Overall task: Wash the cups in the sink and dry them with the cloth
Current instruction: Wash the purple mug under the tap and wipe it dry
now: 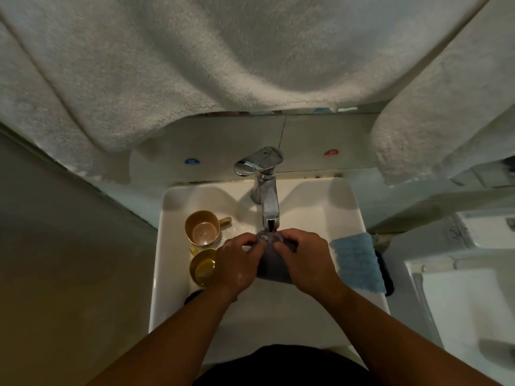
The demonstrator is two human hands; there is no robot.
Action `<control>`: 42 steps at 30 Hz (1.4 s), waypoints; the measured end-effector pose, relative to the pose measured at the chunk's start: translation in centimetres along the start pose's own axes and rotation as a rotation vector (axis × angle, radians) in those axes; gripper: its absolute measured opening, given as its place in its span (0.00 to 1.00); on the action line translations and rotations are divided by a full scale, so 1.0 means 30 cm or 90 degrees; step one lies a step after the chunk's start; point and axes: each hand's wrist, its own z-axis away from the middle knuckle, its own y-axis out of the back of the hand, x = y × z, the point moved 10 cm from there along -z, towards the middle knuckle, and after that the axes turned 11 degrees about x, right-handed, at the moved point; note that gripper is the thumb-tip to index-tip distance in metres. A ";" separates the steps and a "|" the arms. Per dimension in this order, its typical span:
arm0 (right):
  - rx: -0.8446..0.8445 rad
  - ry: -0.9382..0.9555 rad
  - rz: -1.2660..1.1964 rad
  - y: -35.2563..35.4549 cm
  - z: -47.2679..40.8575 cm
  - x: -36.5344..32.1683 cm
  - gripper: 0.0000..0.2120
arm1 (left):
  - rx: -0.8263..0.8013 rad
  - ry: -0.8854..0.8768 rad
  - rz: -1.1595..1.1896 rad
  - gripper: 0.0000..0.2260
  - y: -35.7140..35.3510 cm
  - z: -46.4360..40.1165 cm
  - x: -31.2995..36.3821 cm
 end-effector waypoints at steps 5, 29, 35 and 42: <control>-0.007 0.044 0.000 -0.001 0.018 -0.015 0.12 | 0.051 -0.016 -0.040 0.10 0.004 -0.032 0.033; 0.013 -0.002 -0.062 0.007 0.003 0.030 0.11 | -0.041 -0.186 -0.134 0.11 -0.029 0.021 0.078; -0.043 -0.084 -0.166 -0.010 0.000 0.056 0.10 | -0.114 -0.195 -0.157 0.07 -0.078 0.003 0.049; -0.061 -0.105 -0.194 -0.036 0.002 0.078 0.07 | -0.163 -0.218 -0.140 0.13 -0.080 -0.008 0.044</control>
